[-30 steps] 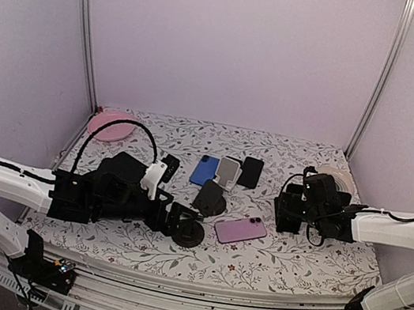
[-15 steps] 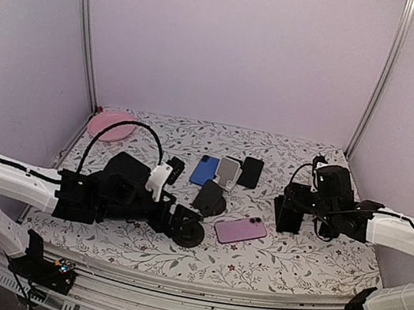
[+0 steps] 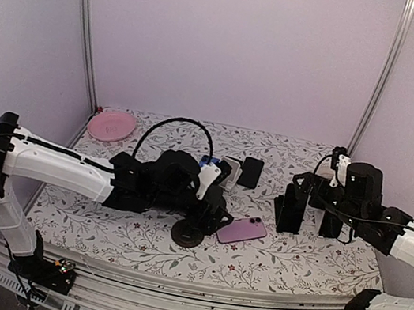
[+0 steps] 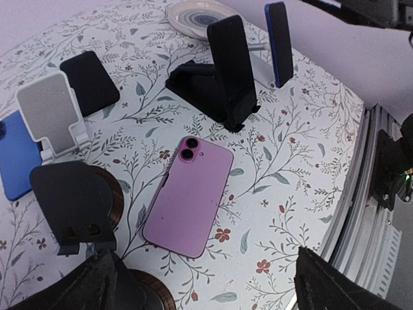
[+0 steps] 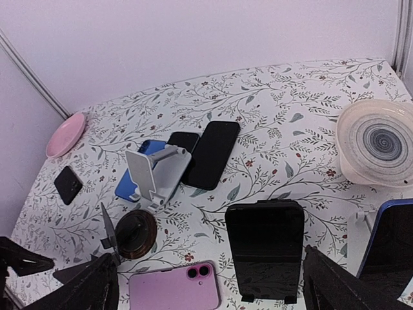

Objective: Place the phone on the phone stand
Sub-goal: Pick up the phone from the center of the board.

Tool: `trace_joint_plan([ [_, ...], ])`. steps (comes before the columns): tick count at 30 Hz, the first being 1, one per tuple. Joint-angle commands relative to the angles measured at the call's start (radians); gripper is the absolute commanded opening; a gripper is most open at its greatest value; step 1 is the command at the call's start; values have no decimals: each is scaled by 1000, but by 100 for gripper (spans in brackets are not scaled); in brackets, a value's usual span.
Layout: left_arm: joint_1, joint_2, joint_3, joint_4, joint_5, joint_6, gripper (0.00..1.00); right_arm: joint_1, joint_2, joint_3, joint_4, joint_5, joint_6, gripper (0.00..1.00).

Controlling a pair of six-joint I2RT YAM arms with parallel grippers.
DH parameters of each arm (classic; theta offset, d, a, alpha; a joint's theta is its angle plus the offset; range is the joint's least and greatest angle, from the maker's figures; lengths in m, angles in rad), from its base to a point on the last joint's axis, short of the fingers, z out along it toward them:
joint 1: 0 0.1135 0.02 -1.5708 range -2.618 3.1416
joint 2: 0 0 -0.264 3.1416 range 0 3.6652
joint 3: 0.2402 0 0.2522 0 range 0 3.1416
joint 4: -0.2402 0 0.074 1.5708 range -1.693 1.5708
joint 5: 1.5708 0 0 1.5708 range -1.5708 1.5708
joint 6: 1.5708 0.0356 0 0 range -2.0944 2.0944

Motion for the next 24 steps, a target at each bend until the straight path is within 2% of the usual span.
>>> trace_joint_plan([
  [1, 27, 113, 120, -76, 78, 110, 96, -5, -71, -20, -23, -62, 33, 99],
  [10, 51, 388, 345, -211, 107, 185, 95, -3, -143, -43, -29, -114, 52, 99],
  [24, 75, 596, 533, -363, 68, 310, 95, -3, -191, -96, 6, -182, 81, 99],
])
